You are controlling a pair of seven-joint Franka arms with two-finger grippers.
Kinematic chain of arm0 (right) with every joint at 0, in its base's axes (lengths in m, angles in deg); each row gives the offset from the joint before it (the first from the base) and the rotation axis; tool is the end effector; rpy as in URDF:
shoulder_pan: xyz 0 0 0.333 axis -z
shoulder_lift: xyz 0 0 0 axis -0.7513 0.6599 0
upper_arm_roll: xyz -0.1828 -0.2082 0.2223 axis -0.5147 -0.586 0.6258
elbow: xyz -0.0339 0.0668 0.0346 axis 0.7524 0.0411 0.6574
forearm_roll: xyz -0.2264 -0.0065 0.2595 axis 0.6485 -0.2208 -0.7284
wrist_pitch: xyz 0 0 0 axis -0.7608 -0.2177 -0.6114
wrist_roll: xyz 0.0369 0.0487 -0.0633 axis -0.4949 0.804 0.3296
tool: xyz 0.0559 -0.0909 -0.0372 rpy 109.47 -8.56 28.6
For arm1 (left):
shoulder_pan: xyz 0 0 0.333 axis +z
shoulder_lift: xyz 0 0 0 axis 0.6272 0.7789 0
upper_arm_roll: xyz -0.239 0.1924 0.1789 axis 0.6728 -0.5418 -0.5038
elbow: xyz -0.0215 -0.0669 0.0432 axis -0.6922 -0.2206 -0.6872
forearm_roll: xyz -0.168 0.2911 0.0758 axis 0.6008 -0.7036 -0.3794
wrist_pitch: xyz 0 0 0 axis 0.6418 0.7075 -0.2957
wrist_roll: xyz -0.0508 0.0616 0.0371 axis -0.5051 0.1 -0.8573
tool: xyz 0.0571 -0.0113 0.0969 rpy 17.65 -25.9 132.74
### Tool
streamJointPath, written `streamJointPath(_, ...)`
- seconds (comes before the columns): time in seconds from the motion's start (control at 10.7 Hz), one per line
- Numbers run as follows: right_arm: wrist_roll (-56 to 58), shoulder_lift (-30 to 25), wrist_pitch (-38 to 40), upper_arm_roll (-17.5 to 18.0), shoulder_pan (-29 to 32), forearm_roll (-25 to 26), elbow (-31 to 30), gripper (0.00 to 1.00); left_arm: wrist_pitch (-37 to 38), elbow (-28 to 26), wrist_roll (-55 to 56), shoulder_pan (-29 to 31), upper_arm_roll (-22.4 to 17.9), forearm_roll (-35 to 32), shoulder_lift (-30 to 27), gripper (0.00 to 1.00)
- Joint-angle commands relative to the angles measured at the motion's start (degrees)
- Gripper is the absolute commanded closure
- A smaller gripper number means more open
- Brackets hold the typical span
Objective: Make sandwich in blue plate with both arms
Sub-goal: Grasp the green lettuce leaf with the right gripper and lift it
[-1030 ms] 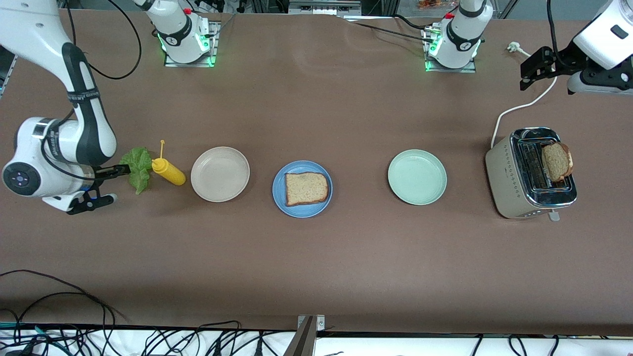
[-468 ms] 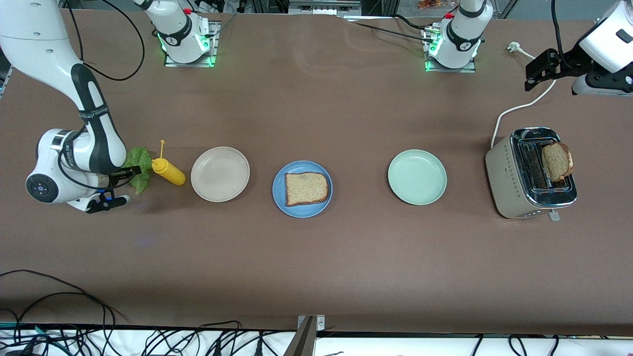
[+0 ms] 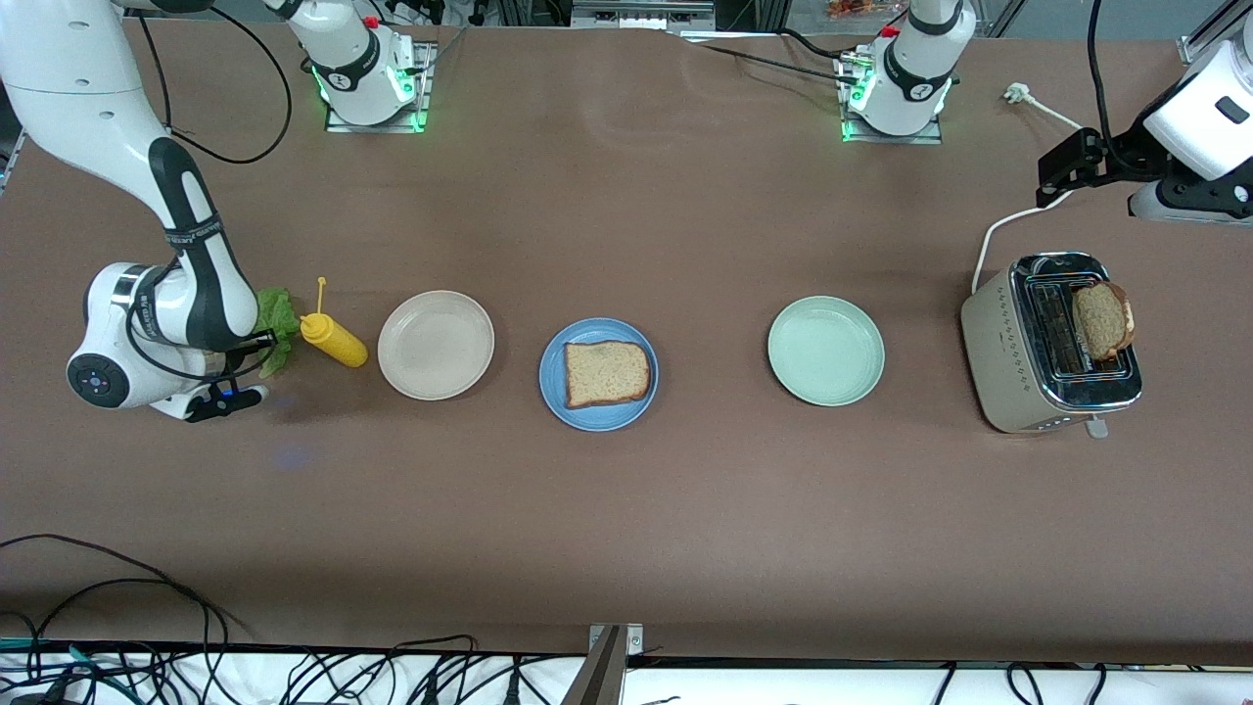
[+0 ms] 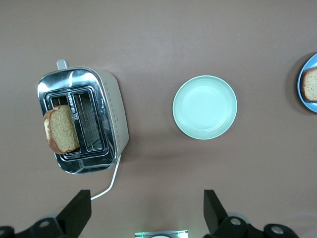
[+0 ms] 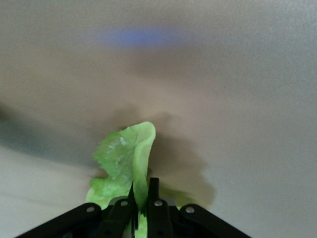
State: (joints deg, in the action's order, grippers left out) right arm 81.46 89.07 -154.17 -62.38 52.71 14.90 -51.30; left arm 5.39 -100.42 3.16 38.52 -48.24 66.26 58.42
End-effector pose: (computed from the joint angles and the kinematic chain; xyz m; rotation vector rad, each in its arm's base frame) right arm 0.5913 -0.0932 0.2322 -3.0159 -0.4434 0.7260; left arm 0.4799 -0.0400 0.6717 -3.1249 0.1270 0.1317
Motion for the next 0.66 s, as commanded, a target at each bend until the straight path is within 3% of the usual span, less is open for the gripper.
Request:
streamJointPath(0.0, 1.8, -0.1, 15.4, 0.4, 0.1, -0.4, 9.7, 1.00, 0.7, 2.2, -1.5, 2.2, 0.1, 1.1, 0.9, 0.00)
streamJointPath(0.37, 0.6, -0.5, 38.5, 0.5, -1.8, 0.0, 22.7, 1.00, 0.7, 2.3, -1.4, 2.1, 0.2, 1.0, 1.0, 0.00)
streamJointPath(0.56, -2.8, -0.8, 46.1, 0.6, -3.6, -0.6, 27.9, 1.00, 0.7, 2.3, -1.5, 2.1, 0.2, 1.0, 1.7, 0.00)
